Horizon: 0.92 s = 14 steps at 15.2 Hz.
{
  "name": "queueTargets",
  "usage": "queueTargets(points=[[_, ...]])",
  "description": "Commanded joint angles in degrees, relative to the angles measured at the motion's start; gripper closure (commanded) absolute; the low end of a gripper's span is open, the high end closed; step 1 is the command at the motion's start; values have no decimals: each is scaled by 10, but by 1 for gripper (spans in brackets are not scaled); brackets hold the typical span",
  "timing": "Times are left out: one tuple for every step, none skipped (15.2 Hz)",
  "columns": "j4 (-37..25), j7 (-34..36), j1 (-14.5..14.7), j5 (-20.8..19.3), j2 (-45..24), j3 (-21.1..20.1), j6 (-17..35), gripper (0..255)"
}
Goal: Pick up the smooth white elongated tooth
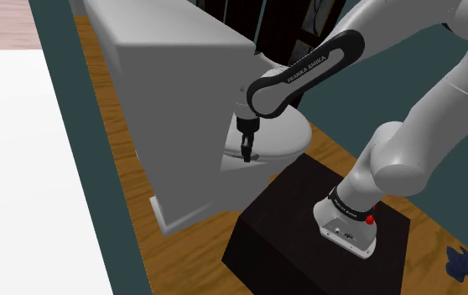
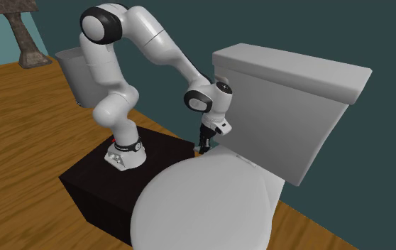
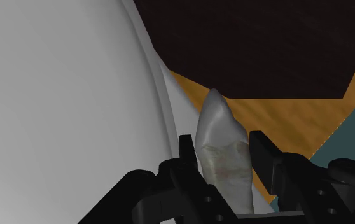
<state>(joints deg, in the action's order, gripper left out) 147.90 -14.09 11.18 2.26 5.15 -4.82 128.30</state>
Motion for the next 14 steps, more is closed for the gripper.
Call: queueTargets(points=[[0, 0, 0, 0, -1, 0, 0, 255], [0, 1, 1, 1, -2, -1, 1, 255], [-1, 0, 1, 1, 5, -1, -8, 255], [-3, 0, 1, 1, 12, 0, -17, 255], [-6, 0, 1, 2, 19, 0, -26, 255], [-8, 0, 1, 2, 26, 0, -34, 255], [-10, 0, 1, 2, 32, 0, -43, 255], [-13, 0, 1, 2, 38, 0, -52, 255], [-16, -1, 1, 3, 45, 0, -61, 255], [-18, -1, 1, 3, 51, 0, -70, 255], [-21, -1, 1, 3, 56, 1, -79, 255], [-24, -1, 1, 3, 62, 1, -87, 255], [-28, -1, 1, 3, 68, 1, -96, 255], [-31, -1, 1, 4, 73, 1, -105, 255]])
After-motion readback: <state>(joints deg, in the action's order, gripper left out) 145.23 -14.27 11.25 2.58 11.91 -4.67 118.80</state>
